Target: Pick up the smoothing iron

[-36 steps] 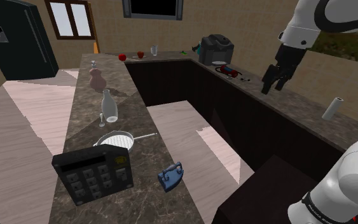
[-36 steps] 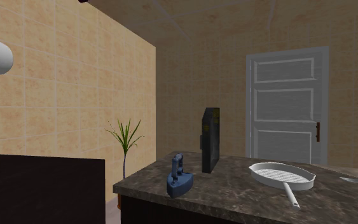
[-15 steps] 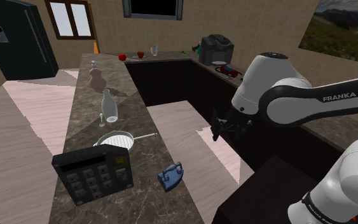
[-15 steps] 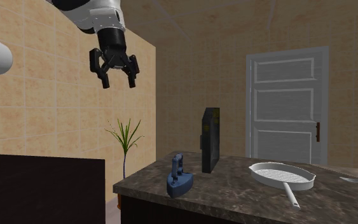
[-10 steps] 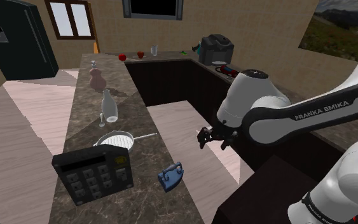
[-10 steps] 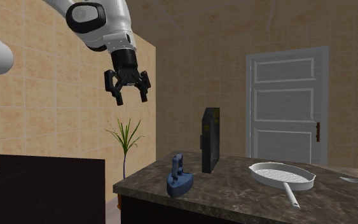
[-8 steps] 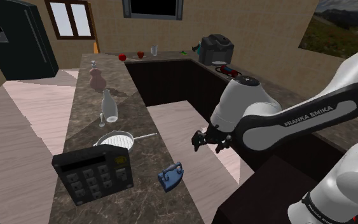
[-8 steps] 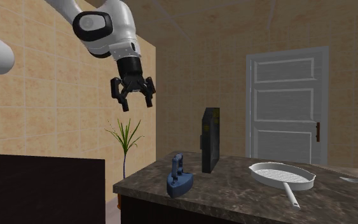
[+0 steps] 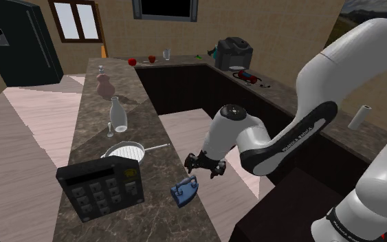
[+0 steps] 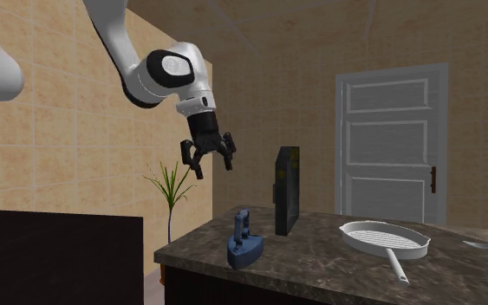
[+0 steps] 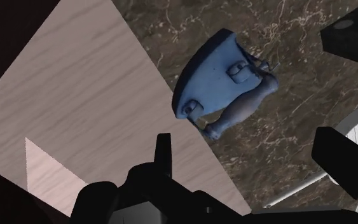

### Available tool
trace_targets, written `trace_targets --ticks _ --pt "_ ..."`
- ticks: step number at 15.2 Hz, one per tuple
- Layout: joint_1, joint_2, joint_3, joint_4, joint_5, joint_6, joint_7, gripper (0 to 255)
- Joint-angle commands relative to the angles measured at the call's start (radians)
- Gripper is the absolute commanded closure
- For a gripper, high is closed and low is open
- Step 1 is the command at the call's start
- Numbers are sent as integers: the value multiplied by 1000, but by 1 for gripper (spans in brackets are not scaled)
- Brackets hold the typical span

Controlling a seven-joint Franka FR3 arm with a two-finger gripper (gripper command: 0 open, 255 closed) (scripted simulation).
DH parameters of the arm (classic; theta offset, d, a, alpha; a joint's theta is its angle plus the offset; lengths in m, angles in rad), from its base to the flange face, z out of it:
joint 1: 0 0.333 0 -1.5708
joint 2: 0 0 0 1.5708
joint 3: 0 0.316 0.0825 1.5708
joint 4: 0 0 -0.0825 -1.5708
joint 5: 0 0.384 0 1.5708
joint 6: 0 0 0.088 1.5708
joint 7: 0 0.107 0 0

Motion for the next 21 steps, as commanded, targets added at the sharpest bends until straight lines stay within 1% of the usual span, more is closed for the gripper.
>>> trace_targets --ticks 1,2,4,6,8,9,16,18,19,21 --pt "76 108 -82 73 -209 -6 208 0" --pt "122 155 -125 113 -272 -12 280 0" --pt "206 241 -201 192 -366 -24 396 0" --pt "276 321 -260 274 -430 -35 487 0" --pt "333 399 -306 357 -475 -48 561 0" --pt "338 405 -311 365 -477 -49 566 0" --pt "398 495 -386 407 -580 -5 657 0" --pt "398 495 -387 407 -579 -5 657 0" --pt "397 493 -386 406 -578 -5 655 255" --pt "397 493 -386 406 -579 -5 656 255"
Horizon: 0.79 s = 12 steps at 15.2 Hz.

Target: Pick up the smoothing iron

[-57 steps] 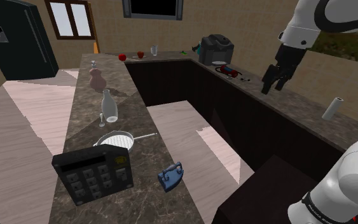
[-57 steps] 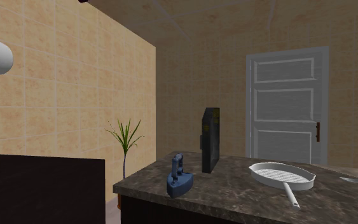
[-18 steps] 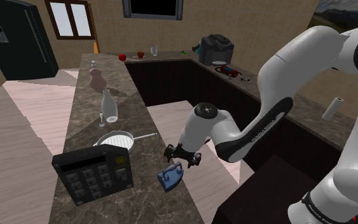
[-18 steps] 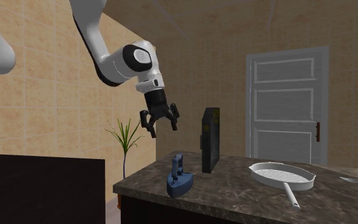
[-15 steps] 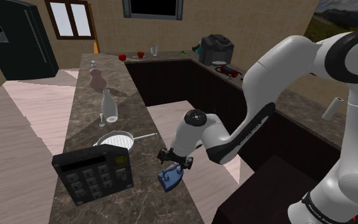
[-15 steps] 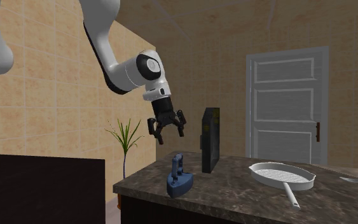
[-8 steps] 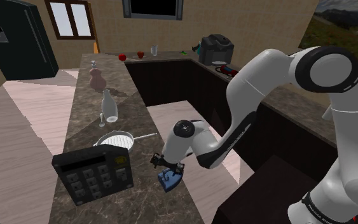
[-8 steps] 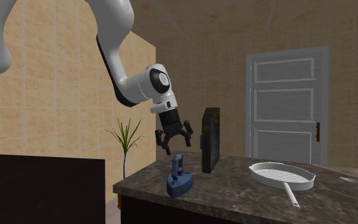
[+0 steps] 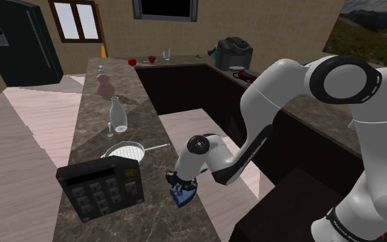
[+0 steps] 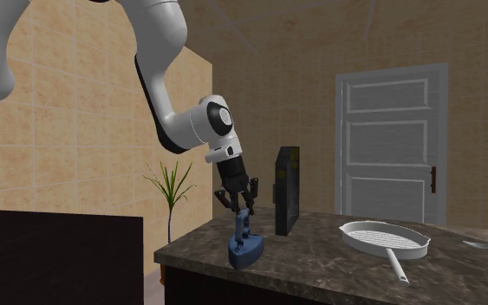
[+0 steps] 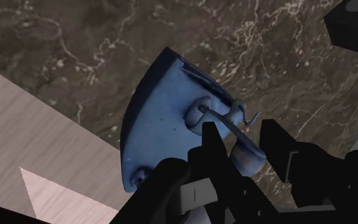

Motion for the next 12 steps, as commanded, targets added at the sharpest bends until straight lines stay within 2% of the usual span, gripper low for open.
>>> trace_targets --ticks 1,7,12 --pt "0 1 -1 0 0 0 0 255" --pt "1 2 -1 1 -1 0 1 255" --pt "-38 -58 48 -29 65 -28 -58 255"
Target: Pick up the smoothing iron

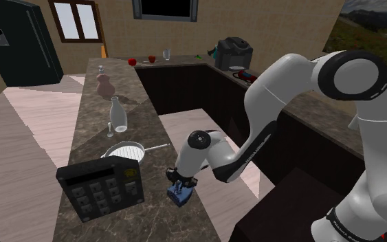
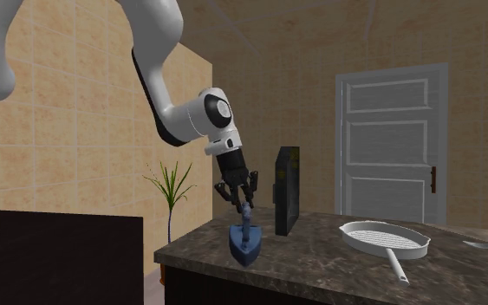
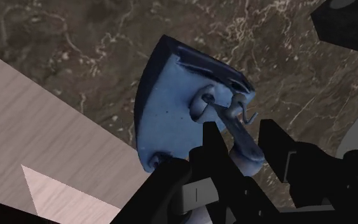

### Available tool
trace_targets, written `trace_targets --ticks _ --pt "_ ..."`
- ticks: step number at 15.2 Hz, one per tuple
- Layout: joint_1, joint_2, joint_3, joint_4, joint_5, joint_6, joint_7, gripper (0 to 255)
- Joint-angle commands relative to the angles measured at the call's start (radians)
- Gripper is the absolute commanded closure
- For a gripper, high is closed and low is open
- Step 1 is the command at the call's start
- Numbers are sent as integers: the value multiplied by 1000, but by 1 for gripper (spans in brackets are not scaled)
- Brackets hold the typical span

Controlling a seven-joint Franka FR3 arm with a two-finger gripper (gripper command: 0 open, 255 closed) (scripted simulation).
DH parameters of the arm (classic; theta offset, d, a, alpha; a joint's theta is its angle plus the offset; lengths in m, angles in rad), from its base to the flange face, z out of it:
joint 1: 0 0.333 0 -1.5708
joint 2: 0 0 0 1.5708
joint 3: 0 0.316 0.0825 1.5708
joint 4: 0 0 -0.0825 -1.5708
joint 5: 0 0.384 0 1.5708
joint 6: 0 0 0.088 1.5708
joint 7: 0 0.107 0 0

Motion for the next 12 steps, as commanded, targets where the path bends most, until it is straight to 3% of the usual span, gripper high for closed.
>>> trace_targets --ticks 1,10,12 --pt "-15 -22 21 -8 29 -13 -26 255" --pt "-88 -125 114 -44 160 -68 -137 255" --pt "-89 -127 115 -45 163 -69 -139 255"
